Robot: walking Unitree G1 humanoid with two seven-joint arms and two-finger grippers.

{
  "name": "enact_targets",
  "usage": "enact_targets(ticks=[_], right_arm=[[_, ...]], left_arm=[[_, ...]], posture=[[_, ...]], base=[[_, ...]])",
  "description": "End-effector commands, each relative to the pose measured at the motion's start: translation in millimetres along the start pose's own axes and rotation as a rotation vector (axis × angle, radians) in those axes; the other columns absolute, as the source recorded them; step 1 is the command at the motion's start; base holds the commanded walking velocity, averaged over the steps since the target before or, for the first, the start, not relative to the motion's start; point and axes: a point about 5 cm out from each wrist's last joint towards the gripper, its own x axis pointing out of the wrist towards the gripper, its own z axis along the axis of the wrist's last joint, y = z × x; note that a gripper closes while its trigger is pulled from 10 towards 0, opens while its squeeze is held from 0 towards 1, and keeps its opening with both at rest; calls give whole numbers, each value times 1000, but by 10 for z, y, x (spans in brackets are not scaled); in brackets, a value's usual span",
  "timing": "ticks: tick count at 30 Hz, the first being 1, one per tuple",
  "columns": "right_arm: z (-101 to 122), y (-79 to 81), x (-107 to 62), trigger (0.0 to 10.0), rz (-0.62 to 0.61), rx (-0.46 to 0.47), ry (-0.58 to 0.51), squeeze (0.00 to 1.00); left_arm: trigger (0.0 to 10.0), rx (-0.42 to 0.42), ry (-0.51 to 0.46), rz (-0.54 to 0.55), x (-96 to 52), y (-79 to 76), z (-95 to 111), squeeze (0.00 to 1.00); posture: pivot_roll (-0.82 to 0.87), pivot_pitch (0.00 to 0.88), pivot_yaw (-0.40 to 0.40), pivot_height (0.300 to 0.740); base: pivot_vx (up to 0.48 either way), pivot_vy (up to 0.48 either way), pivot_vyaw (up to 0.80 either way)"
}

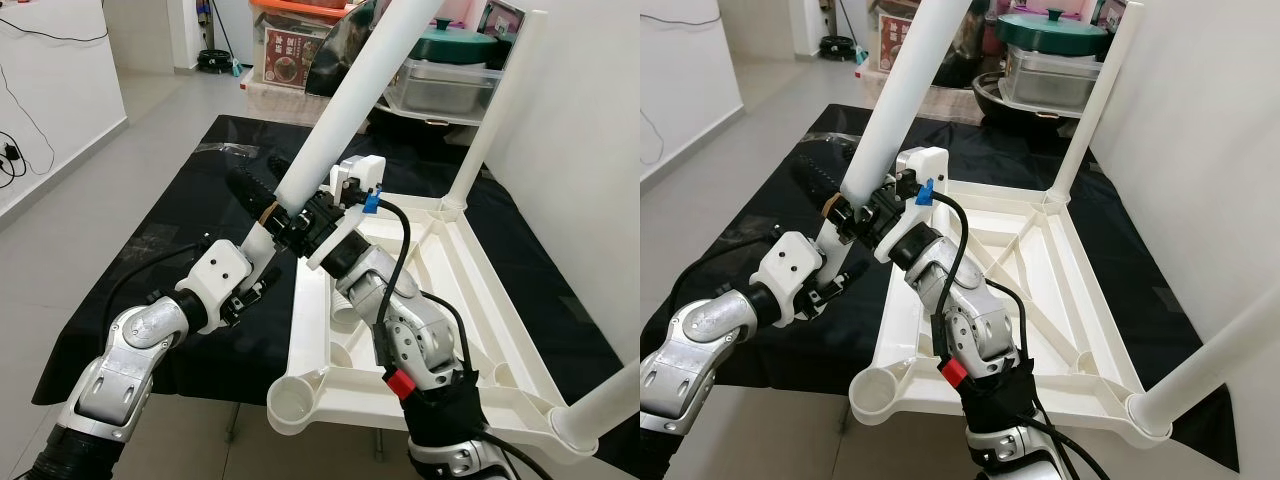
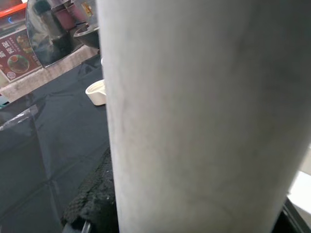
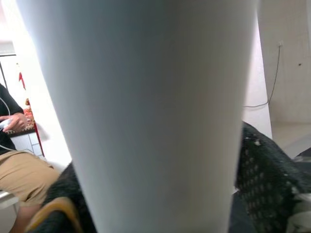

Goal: Building children table

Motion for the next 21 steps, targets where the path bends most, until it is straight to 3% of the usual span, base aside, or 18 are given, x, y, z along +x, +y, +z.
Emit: enact_targets(ticks=[1, 21], right_arm=[[-68, 3, -21, 9922, -6, -1, 17, 0], [-331, 6, -29, 10000, -19, -76, 83, 0]], left_arm=[[10000, 3, -25, -30, 23, -35, 64, 0], [10000, -9, -80, -56, 111, -82, 214, 0]], posture=[[73, 0, -93, 740], [87, 0, -95, 740]], base=[[0, 0, 0], [0, 0, 0]])
